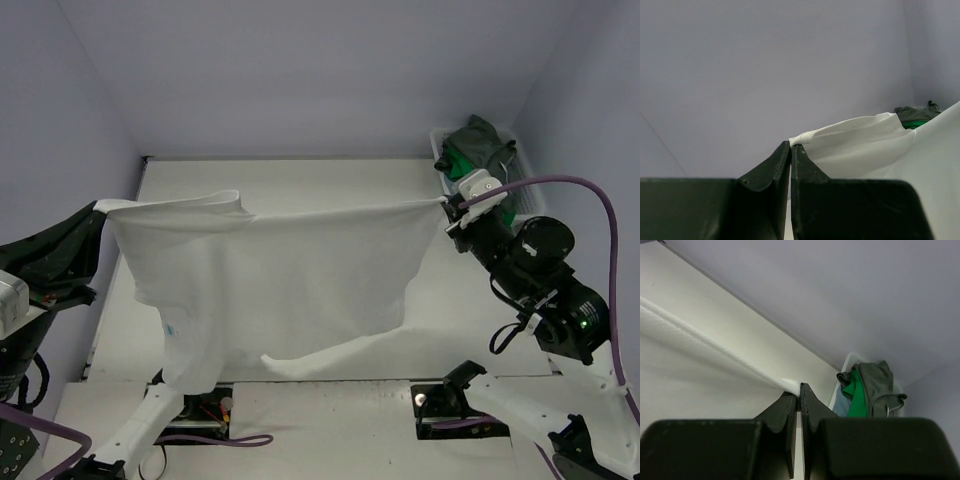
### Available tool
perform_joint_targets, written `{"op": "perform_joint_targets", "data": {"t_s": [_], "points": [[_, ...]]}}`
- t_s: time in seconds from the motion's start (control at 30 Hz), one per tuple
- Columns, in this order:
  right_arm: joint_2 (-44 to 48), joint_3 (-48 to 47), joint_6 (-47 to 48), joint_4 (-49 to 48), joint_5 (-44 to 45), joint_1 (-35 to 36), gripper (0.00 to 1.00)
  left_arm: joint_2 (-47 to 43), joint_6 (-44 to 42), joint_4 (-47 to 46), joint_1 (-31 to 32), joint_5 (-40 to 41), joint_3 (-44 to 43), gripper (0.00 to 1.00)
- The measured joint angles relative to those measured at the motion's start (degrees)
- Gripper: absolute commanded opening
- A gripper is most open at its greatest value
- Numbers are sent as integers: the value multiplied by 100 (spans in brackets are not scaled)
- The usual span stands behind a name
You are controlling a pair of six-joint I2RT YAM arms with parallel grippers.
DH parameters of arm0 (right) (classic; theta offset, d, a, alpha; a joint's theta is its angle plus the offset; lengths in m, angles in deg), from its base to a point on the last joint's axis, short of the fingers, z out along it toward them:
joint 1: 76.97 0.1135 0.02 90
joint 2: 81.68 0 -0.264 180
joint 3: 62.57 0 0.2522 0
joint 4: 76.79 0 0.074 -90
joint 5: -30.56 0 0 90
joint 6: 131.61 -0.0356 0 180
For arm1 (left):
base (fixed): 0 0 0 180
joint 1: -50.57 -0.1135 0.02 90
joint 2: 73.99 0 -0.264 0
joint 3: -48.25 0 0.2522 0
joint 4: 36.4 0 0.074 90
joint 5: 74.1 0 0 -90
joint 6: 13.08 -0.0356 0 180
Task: Fold and stack the t-shirts
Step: Flatten the tshirt out
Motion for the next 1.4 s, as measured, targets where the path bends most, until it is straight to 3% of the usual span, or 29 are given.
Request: {"op": "perform_joint_targets", "data": {"t_s": [0.23,0.43,0.7,1.07,1.4], "points": [[35,-188,39,-149,15,0,0,297,-7,-61,-9,-17,111,0],[-264,745,293,-798,149,0,0,1045,-439,-293,-11,151,761,0],[-1700,1869,717,-1604,201,-184,0,2811,-850,-1274,-31,466,1757,0],[-3838,1478,876,-2798,-96,-1624,0,5434,-1086,-3167,-31,831,1829,0],[-5648,1023,955,-3324,-9,-1753,0,7176,-1152,-4120,-28,1340,1676,0]]}}
